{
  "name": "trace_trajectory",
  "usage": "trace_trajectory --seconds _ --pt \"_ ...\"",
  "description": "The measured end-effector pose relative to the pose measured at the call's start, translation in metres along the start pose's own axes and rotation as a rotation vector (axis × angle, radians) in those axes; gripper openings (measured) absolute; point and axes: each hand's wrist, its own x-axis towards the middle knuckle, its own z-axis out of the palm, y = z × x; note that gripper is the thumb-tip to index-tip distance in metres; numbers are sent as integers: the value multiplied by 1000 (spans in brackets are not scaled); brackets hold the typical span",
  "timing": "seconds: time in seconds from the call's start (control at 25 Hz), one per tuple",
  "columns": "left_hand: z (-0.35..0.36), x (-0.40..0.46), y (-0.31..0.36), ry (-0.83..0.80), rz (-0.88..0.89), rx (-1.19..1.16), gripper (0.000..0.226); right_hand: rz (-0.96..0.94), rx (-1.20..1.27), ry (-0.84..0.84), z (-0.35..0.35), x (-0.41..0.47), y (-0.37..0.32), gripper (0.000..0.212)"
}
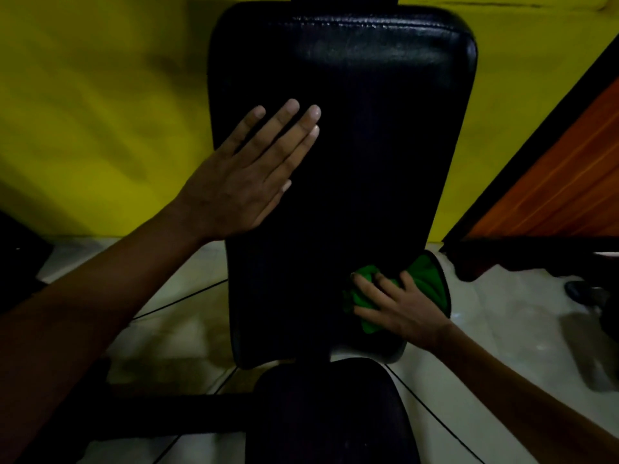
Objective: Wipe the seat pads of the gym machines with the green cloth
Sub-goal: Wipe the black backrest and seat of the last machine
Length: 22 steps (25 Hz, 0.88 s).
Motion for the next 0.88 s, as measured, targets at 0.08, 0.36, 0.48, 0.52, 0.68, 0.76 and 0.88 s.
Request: trace_trajectory --seconds 0.08,0.36,0.48,0.52,0.68,0.76,0.88 --pt "1 -2 5 -5 -19 -28 57 9 -1 89 -12 5 15 56" --pt "16 -23 48 -73 -73 -143 57 363 13 287 -10 11 16 35" --pt "15 -20 51 -86 -71 -138 58 167 -12 105 24 -26 -30 29" --pt "16 -21 52 -98 -70 -144 57 103 -7 64 30 -34 -42 31" --pt "19 -30 65 -116 -86 -158 56 15 32 19 23 -30 -39 32" --pt "21 -34 73 -119 -69 -159 56 158 4 91 11 -21 -19 37" --pt "28 -41 84 -126 -80 -144 56 381 42 196 7 -13 -8 33"
